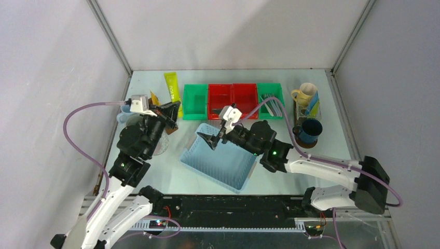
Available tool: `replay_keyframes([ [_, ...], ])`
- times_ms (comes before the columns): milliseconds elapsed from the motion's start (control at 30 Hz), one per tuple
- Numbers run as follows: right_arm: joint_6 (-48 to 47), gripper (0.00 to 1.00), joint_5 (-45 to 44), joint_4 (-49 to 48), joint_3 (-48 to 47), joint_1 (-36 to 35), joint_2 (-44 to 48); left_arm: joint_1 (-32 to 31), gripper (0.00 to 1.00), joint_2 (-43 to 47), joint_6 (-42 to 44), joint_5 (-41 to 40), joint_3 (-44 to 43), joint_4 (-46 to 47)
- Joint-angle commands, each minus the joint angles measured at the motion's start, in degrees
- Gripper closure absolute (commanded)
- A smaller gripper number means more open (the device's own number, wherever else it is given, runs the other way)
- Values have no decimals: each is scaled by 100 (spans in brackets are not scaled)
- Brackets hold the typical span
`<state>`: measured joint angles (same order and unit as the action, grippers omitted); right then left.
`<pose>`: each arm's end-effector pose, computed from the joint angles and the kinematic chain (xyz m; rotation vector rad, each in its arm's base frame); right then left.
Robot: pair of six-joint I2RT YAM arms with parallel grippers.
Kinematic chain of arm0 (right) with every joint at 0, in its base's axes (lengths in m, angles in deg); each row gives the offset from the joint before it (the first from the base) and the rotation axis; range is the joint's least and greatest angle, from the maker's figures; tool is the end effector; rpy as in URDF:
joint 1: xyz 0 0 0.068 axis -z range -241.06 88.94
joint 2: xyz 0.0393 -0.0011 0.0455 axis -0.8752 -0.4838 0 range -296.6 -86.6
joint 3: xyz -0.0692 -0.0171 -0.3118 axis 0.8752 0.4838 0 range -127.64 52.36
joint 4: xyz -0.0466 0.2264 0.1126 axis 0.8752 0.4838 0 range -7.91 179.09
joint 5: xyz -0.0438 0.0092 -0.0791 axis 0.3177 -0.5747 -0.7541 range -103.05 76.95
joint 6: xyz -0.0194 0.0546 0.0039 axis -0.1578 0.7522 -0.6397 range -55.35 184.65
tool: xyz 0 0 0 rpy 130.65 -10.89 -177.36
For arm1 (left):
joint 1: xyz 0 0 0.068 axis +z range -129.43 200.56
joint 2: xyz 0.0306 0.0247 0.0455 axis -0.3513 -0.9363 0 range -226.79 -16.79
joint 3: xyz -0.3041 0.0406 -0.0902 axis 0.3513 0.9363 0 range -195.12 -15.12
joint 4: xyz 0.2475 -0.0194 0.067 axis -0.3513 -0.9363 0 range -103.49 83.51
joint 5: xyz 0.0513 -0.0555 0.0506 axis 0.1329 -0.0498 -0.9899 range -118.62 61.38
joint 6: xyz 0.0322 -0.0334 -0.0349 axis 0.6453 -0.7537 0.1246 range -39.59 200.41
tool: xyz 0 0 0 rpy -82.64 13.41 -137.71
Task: Prepare toiletry sets of a toothbrush and toothpaste on the tray
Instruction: Pick up the toothpaste from the storage box.
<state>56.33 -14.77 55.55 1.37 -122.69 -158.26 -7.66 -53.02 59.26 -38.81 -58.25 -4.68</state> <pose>0.1356 0.2482 0.3930 -0.8456 1.2527 0.7308 0.1031 -0.0472 0.4040 -0.0604 1.4455 -0.5836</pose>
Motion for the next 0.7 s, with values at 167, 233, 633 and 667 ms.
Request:
replay_keyframes([
  [167, 139, 5, 67, -1785, -733, -284, -987, -486, 100, 567, -474, 70, 219, 744],
  [233, 212, 7, 42, -1908, -833, -303, -1154, -618, 100, 628, -505, 28, 273, 808],
  [633, 189, 14, 186, -2108, -1252, -376, -1671, -1250, 100, 615, -373, -295, 310, 766],
  [667, 181, 17, 175, -2129, -1264, -372, -1692, -1270, 100, 614, -355, -298, 318, 768],
])
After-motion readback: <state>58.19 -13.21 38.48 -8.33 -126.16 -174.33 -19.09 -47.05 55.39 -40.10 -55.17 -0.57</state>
